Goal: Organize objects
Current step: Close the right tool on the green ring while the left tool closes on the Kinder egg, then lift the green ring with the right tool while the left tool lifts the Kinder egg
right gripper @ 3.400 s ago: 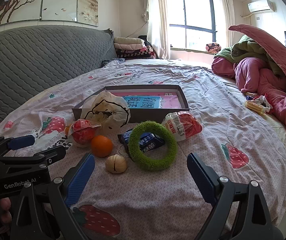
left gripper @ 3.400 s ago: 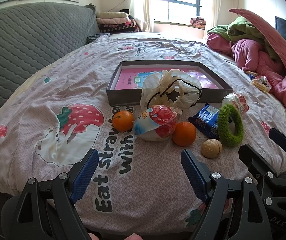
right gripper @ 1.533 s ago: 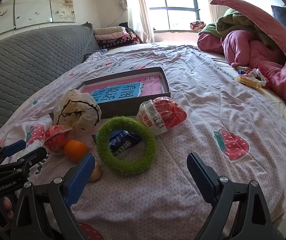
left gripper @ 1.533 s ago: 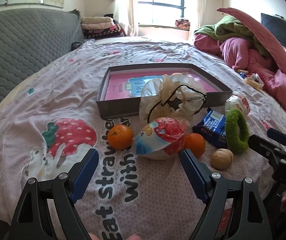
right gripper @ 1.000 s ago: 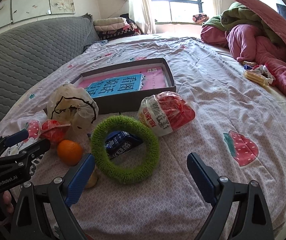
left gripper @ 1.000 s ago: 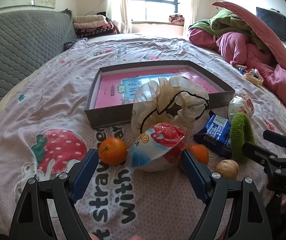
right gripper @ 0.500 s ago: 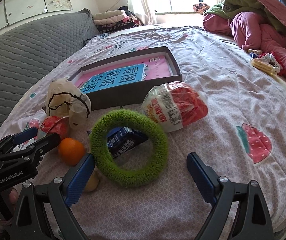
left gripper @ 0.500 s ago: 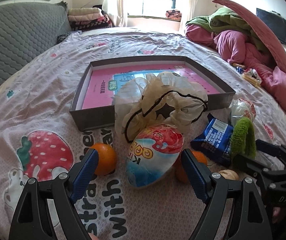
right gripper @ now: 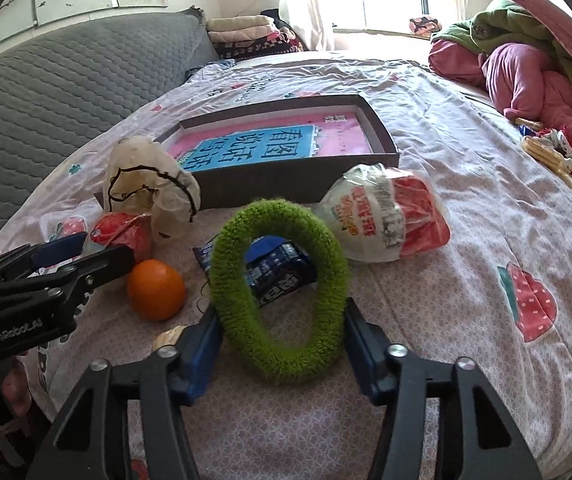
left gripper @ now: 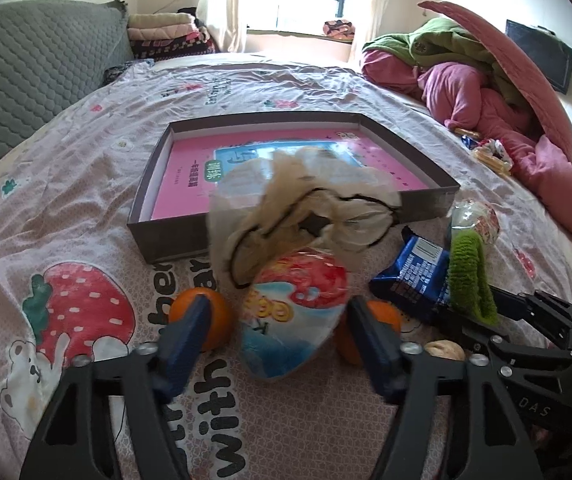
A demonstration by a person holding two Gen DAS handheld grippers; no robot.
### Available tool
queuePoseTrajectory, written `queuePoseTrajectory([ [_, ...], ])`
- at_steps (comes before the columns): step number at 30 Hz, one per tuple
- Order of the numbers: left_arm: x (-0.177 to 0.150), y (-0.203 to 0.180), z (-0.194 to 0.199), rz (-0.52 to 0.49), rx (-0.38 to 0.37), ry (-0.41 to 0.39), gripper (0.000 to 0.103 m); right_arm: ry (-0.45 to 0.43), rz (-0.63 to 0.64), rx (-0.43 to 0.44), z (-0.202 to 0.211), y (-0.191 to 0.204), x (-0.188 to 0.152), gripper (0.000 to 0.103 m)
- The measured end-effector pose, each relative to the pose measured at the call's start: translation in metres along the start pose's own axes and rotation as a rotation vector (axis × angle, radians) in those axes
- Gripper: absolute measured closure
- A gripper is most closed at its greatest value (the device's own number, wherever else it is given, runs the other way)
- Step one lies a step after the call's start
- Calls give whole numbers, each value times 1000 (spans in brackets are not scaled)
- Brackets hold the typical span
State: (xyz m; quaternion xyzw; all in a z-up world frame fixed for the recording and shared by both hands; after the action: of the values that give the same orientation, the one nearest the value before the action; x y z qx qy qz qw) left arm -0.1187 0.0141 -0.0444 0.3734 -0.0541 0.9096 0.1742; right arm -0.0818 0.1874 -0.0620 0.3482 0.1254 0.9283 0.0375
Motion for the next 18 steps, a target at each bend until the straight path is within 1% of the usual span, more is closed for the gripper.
queuePoseTrajectory([
  [1,0,-1,0,-5,-11,1,41,-1,3,4,0,1,0,53],
  [2,-1,-2,0,-6,-18,3,47,0,4,7,0,1,0,55],
  [5,-1,-4,0,-7,-32,4,47,-2,10,16,0,2,0,62],
  [7,-1,-3,2,7,-43,0,47,-11,16,18,2,3,0,67],
  [10,-3,-1,5,18,-60,-8,47,-30,22,23,5,5,1,73],
  [14,-2,-4,18,18,-78,-48,47,-47,16,37,9,4,2,74],
  [18,0,-6,34,19,-90,-96,47,-84,21,66,20,6,3,75],
])
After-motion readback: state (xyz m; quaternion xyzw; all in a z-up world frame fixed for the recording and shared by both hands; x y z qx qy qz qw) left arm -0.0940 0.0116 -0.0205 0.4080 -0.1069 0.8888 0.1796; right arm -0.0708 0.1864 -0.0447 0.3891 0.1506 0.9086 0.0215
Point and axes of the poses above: each gripper's, at about its wrist camera, not at the fingertips, and z roughly against the way its jaws point, y to its left, x to its top, the point moved 4 cm from there along -z, roughly the way its jaws point, and after that the axes turned 10 degrees about -z, right-handed, at the moved point
